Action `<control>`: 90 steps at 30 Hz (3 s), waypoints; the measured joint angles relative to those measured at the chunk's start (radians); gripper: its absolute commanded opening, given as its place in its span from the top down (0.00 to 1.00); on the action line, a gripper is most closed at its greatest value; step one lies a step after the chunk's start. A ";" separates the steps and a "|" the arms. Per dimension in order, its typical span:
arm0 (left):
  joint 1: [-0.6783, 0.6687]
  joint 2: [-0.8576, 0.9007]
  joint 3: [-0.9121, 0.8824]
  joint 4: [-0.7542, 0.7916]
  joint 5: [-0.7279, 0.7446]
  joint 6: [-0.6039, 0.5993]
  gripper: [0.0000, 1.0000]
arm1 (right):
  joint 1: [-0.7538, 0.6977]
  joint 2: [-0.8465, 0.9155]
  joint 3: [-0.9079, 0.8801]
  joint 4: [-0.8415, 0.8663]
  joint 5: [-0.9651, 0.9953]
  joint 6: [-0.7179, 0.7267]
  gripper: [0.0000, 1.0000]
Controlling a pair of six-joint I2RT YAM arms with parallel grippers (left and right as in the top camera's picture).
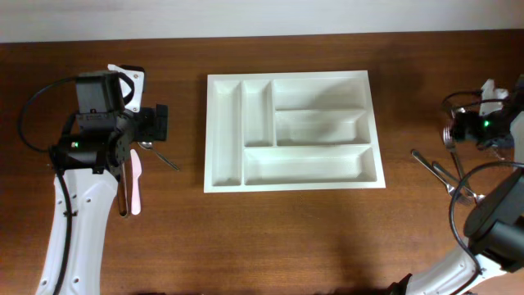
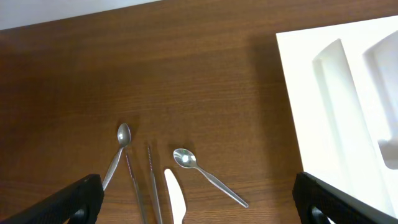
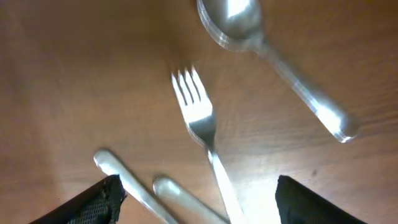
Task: Pack container
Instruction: 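Move the right gripper to the right-side fork and grasp it, then carry the fork with the right gripper into the tray's upper compartment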
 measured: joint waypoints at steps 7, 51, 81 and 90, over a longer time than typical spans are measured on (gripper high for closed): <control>0.000 0.000 0.000 0.000 0.000 0.000 0.01 | 0.000 0.089 0.000 -0.047 0.084 -0.023 0.28; 0.000 0.000 0.001 0.000 0.000 0.000 0.01 | 0.176 0.119 0.597 -0.278 -0.077 0.055 0.96; 0.000 0.000 0.002 -0.009 0.000 0.000 0.01 | 0.676 0.453 0.614 -0.032 -0.188 -0.849 0.57; 0.000 0.000 0.002 -0.011 0.000 0.000 0.01 | 0.665 0.368 0.614 -0.146 -0.100 -0.393 0.37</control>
